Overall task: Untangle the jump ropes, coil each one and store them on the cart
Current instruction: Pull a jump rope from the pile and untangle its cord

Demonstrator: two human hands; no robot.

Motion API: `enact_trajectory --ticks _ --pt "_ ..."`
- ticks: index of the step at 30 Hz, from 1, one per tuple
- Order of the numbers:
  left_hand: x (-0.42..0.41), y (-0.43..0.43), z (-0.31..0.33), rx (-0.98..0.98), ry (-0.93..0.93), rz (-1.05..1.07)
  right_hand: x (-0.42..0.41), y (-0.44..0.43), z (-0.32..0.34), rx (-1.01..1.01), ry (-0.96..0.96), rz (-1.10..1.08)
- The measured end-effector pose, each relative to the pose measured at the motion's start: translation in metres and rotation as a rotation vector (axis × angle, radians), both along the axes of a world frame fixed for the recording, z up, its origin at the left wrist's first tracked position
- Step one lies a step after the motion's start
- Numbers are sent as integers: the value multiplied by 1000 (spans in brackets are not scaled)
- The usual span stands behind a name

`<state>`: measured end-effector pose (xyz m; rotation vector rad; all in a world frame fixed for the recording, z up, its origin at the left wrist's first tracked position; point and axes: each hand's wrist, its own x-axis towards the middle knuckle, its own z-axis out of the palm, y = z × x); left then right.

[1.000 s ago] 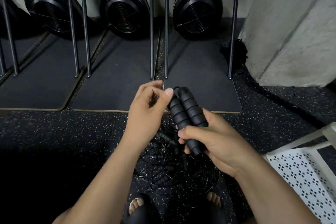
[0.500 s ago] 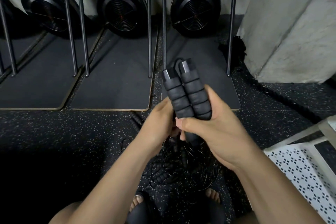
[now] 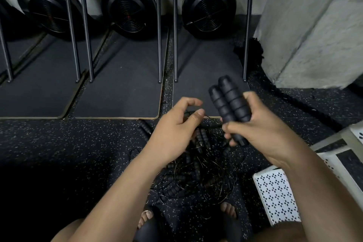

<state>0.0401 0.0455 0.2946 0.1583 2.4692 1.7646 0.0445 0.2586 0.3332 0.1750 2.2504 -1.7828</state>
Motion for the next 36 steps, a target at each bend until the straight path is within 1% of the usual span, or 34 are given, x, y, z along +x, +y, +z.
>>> enact_trajectory --ticks 4,7,9,11,13,15,16,18,20,22,25,27,28,31,36 --pt "0 -6 -1 -121 77 9 3 -1 -13 197 -182 259" --pt "4 -6 5 -198 108 -19 6 -6 -18 328 -283 530" --pt "5 -7 7 -194 110 -43 11 -11 -13 387 -338 715" --pt "4 -9 7 -155 93 -70 16 -14 -4 367 -369 877" --pt "0 -12 5 -86 45 -108 18 -13 6 230 -383 977" --pt "-4 -15 4 39 -7 -144 20 -10 13 -38 -361 975" --pt "-3 -16 6 101 -25 -152 20 -8 15 -167 -313 938" --pt "-1 -15 7 202 -44 -137 18 -6 15 -359 -176 793" --pt "1 -8 8 262 -72 -60 14 -8 14 -466 -66 580" --pt "-1 -3 4 283 -82 -2 9 -11 12 -485 -19 344" --pt "-4 -2 -4 204 -70 0 0 -11 5 -409 -22 14" --pt "-3 -4 -7 106 -43 -5 -3 -9 -2 -252 -38 -95" --pt "-3 -4 -7 53 -23 -13 -4 -8 -6 -166 -48 -99" --pt "1 -6 -2 -50 29 -16 -3 -6 -14 35 -95 21" --pt "2 -10 4 -112 73 -35 4 -7 -16 221 -232 379"
